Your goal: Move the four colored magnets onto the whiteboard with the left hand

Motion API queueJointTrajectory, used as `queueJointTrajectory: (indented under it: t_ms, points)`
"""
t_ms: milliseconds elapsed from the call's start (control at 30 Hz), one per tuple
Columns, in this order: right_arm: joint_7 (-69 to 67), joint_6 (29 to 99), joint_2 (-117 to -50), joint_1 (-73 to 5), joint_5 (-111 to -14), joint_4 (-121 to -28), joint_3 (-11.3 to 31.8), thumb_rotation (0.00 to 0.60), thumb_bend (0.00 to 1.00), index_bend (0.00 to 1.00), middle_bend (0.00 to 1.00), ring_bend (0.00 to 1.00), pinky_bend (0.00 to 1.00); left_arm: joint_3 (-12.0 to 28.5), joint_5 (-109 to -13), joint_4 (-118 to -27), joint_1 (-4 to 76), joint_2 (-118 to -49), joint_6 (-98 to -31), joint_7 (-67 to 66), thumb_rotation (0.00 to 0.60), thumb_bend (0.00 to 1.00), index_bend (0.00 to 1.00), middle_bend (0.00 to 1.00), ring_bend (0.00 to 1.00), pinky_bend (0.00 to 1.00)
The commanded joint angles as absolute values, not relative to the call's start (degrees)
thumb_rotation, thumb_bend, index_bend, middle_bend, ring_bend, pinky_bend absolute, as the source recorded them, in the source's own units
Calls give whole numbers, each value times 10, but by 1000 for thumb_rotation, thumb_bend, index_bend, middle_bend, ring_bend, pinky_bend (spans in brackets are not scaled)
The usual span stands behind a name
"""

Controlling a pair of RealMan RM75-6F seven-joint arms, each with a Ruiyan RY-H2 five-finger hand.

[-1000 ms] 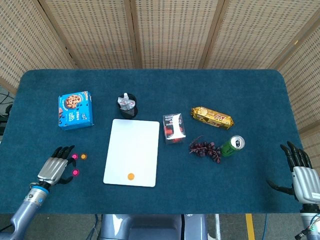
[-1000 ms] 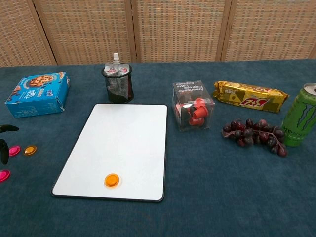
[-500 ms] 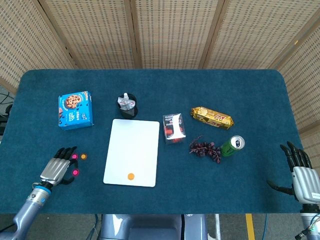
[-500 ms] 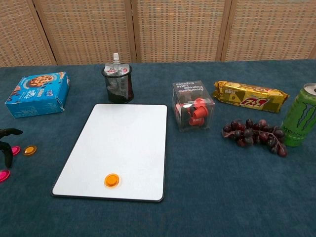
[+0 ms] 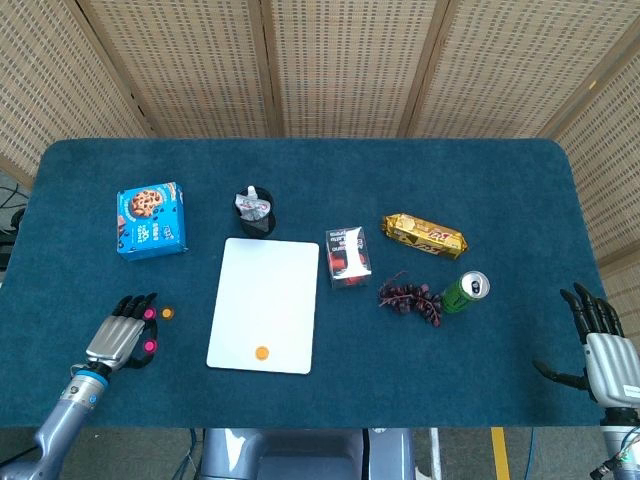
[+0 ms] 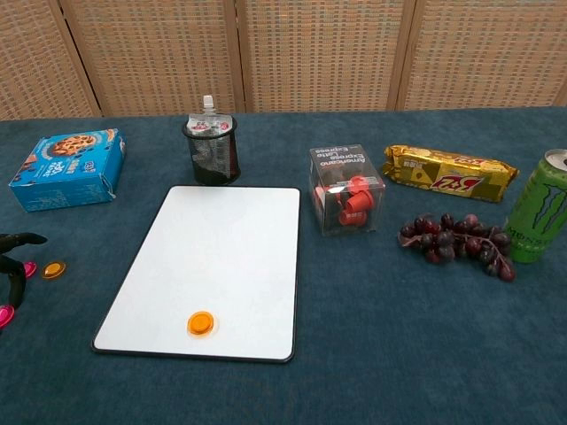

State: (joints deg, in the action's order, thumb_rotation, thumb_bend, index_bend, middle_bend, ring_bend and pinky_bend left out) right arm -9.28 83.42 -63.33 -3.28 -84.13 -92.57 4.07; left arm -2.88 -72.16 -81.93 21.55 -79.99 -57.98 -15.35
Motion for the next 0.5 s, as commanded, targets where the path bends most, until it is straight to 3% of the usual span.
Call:
queueJointTrajectory:
  t_ms: [33, 233, 500]
  points:
    - [-93, 834, -633, -33, -841, -926, 41, 600, 53, 16, 0, 0, 0, -27, -720, -826, 215, -796, -581, -157, 600, 301, 544, 0, 0, 0]
    - [-92, 834, -633, -33, -841, -926, 40, 600, 53, 16, 0, 0, 0, -20, -718, -854, 220, -783, -581, -163, 600, 303, 548, 0, 0, 0]
    - [-92, 832, -633, -34, -840, -927, 40, 600, 53, 16, 0, 0, 0, 17, -698, -991, 264, -759, -571, -232, 600, 297, 547, 0, 0, 0]
